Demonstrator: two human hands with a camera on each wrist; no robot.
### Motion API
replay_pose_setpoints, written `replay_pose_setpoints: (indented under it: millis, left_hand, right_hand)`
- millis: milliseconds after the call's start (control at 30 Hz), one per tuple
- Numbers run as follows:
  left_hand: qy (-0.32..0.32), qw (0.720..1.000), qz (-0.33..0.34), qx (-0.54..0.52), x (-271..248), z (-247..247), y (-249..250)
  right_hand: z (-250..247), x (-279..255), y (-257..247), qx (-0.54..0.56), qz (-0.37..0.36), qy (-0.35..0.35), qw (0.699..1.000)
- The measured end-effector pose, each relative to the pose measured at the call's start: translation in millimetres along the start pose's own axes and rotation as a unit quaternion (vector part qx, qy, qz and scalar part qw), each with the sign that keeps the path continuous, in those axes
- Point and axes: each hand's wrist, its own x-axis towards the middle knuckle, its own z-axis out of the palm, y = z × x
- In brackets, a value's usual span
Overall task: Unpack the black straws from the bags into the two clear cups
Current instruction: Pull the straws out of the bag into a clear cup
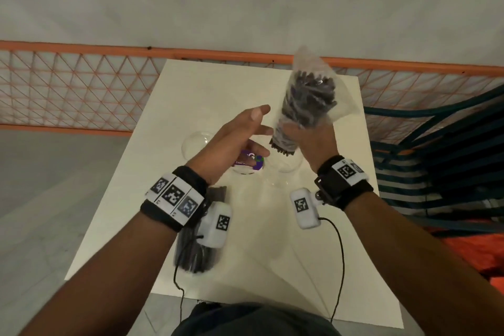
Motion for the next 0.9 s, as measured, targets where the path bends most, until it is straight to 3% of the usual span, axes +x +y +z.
replay_pose_setpoints:
  millis: [100,233,367,533,633,767,900]
  left_hand:
    - [0.056,0.997,0.011,0.058,27.3,4.2,-8.8]
    - [0.000,0.980,-0.002,0.200,55.9,16.7,-29.0]
    - [-0.011,0.984,-0.025,0.176,68.2,30.2,-47.9]
    - [-0.011,0.977,-0.048,0.206,73.5,29.8,-66.3]
    - [-0.004,0.971,-0.045,0.233,75.1,26.7,-69.2]
    - [0.003,0.957,-0.027,0.287,75.8,25.8,-70.5]
    - [0.006,0.957,-0.018,0.291,72.0,29.5,-66.2]
  right_hand:
    - [0.8,9.0,-0.6,0.082,-0.016,0.022,0.996]
    - [5.0,15.4,20.0,0.021,0.010,0.026,0.999]
    - [4.2,13.5,44.7,-0.045,0.043,0.037,0.997]
    - [3.1,6.3,65.5,-0.040,0.053,-0.008,0.998]
    - [2.1,5.2,69.7,-0.131,0.040,-0.026,0.990]
    - [-0.4,7.1,73.5,-0.282,0.001,0.004,0.960]
    - [-8.7,7.8,75.4,-0.231,0.038,0.016,0.972]
